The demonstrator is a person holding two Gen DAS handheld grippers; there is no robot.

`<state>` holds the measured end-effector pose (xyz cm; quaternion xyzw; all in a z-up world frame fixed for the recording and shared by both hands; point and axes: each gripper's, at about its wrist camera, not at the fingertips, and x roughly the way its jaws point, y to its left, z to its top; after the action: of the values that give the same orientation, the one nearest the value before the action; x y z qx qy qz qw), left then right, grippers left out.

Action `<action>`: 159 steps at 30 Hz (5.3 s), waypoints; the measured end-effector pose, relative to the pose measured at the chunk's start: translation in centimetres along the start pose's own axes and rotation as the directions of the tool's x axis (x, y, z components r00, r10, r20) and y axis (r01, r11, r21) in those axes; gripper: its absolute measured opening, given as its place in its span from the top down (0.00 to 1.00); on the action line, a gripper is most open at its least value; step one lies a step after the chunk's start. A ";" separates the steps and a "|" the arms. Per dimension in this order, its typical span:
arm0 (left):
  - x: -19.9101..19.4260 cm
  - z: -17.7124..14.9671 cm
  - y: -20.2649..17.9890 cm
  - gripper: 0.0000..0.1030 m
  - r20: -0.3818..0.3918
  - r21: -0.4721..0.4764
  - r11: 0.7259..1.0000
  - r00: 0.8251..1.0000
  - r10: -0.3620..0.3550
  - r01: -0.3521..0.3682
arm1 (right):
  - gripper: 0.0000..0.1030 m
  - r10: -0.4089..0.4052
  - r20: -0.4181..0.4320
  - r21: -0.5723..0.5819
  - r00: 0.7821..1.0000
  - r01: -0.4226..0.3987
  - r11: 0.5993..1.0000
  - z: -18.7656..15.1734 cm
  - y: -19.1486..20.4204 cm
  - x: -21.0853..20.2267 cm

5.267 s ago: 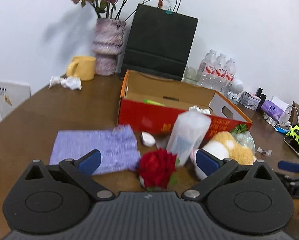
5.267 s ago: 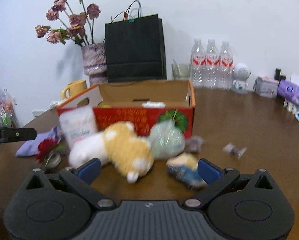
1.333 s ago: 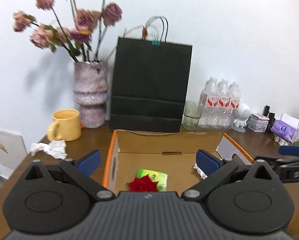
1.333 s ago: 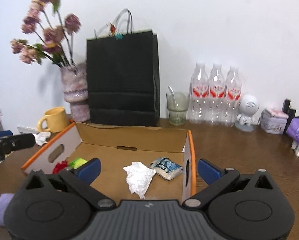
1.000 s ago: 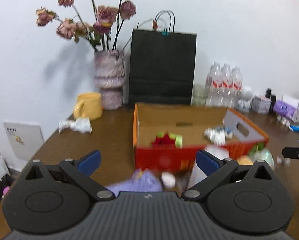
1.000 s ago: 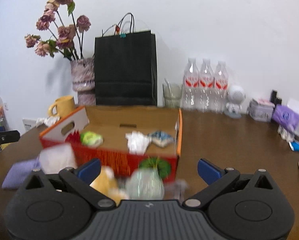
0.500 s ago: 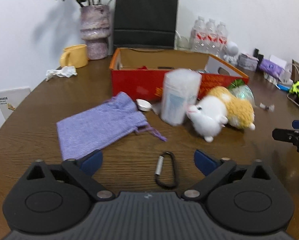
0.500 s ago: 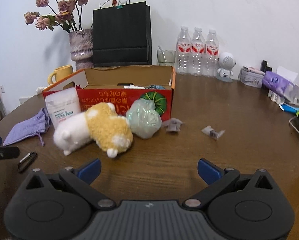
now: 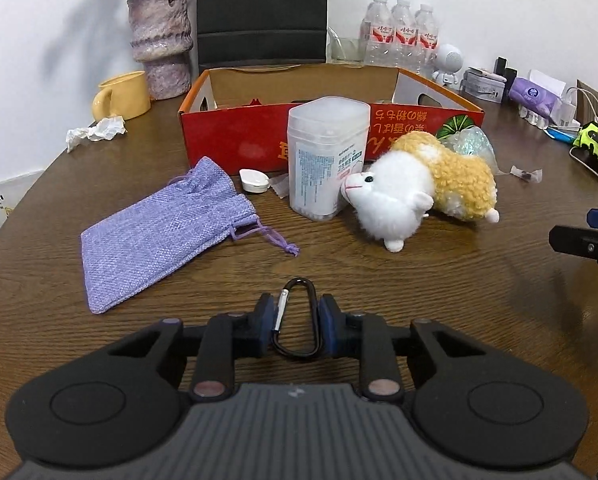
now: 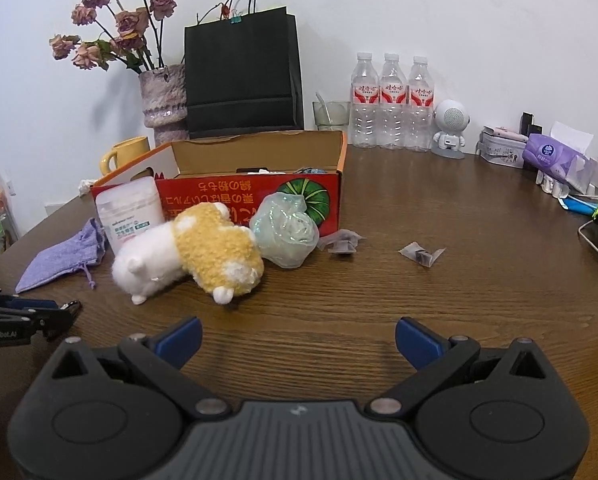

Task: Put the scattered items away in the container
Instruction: 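Return both tools to the table and grasp the black carabiner with the left tool, then grasp the small wrapper scrap with the right tool, then carry the carabiner and scrap into the box and release both, then grasp the purple pouch with the left tool while the right tool grasps the plush sheep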

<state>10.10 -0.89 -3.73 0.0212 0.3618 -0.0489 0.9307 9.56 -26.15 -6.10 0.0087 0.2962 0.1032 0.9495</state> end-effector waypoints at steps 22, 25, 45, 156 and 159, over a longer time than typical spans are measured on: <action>0.7 2.4 0.6 0.75 0.073 -0.053 0.999 0.997 -0.004 0.008 | 0.27 -0.178 -0.048 -0.044 0.983 0.176 0.983 5.6 -8.4 9.5; 0.9 2.7 0.9 0.76 0.073 -0.062 0.998 0.997 -0.010 0.014 | 0.48 -0.162 -0.091 -0.038 0.983 0.159 0.986 5.8 -9.1 10.7; -0.6 5.1 2.9 0.75 0.150 -0.099 0.994 0.988 -0.029 0.044 | 0.86 -0.038 0.036 -0.047 0.999 0.039 0.998 7.6 -5.3 5.6; 5.1 3.4 12.6 0.10 0.010 0.016 1.000 1.000 -0.025 0.025 | 0.49 0.108 -0.088 -0.262 0.990 -0.128 0.957 4.0 8.3 8.7; 4.4 3.2 12.1 0.33 0.017 0.022 0.999 0.999 -0.032 0.032 | 0.52 0.113 -0.083 -0.243 0.990 -0.130 0.961 3.9 8.1 8.4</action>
<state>16.75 10.60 -4.26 0.0251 0.3534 -0.0681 0.9327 16.91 -16.33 -6.96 -0.0955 0.3119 0.1977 0.9244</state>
